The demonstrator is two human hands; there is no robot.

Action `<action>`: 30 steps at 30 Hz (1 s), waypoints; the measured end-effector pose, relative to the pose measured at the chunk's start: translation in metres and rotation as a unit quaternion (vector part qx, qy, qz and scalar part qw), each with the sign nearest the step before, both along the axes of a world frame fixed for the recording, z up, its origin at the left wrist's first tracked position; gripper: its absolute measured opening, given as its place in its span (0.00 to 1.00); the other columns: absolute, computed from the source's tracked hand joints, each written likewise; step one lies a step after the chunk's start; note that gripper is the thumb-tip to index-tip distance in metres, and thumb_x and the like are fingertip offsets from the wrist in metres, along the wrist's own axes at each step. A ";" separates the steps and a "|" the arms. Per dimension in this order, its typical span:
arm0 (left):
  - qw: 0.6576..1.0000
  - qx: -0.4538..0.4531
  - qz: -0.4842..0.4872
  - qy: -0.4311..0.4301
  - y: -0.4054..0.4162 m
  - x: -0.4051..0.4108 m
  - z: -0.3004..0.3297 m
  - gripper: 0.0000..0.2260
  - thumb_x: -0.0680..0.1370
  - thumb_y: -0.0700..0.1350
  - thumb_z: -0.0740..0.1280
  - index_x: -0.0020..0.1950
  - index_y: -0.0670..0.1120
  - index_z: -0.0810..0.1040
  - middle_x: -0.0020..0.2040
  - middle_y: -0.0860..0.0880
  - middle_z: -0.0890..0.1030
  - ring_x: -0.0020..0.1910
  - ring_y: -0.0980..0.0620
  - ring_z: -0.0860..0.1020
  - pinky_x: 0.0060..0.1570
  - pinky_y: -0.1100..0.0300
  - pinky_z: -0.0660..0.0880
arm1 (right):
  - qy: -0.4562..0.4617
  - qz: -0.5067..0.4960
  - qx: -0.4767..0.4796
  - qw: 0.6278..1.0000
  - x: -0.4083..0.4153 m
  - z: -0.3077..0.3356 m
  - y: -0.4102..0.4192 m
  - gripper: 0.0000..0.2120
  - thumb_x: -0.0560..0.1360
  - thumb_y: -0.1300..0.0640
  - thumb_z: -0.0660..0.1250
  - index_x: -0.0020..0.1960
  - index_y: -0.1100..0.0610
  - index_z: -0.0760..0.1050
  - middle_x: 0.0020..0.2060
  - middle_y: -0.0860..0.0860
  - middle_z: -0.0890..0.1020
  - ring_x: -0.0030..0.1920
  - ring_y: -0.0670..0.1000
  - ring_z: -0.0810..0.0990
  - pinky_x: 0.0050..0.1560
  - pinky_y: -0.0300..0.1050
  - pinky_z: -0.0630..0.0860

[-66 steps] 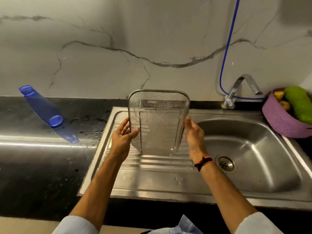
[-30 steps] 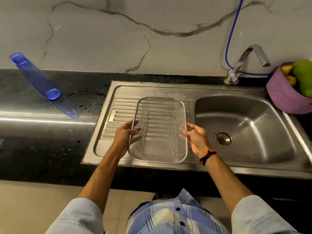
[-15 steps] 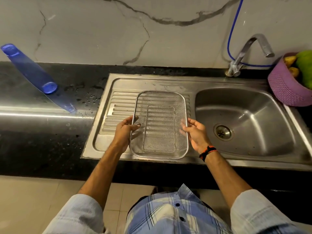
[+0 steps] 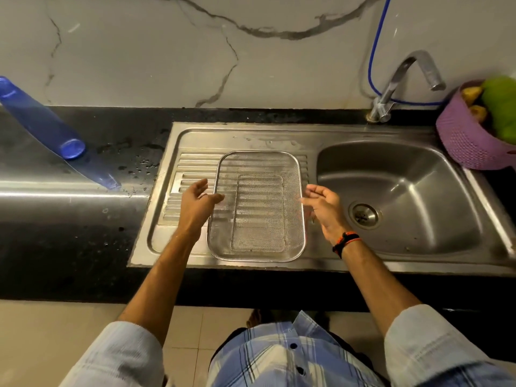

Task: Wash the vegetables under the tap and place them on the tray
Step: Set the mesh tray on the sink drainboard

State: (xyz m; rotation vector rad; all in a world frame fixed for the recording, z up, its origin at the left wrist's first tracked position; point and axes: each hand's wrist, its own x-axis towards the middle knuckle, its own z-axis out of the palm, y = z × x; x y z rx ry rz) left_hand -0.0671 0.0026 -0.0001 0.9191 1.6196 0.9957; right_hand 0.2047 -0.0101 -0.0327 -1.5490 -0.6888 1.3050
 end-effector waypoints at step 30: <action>0.986 -0.041 -0.158 -0.024 0.086 0.391 0.012 0.18 0.75 0.35 0.72 0.65 0.42 0.76 0.60 0.44 0.81 0.57 0.46 0.81 0.50 0.50 0.78 | -0.165 0.005 0.052 0.985 0.317 0.057 0.090 0.15 0.73 0.66 0.70 0.58 0.57 0.76 0.52 0.52 0.83 0.52 0.51 0.82 0.55 0.47 0.80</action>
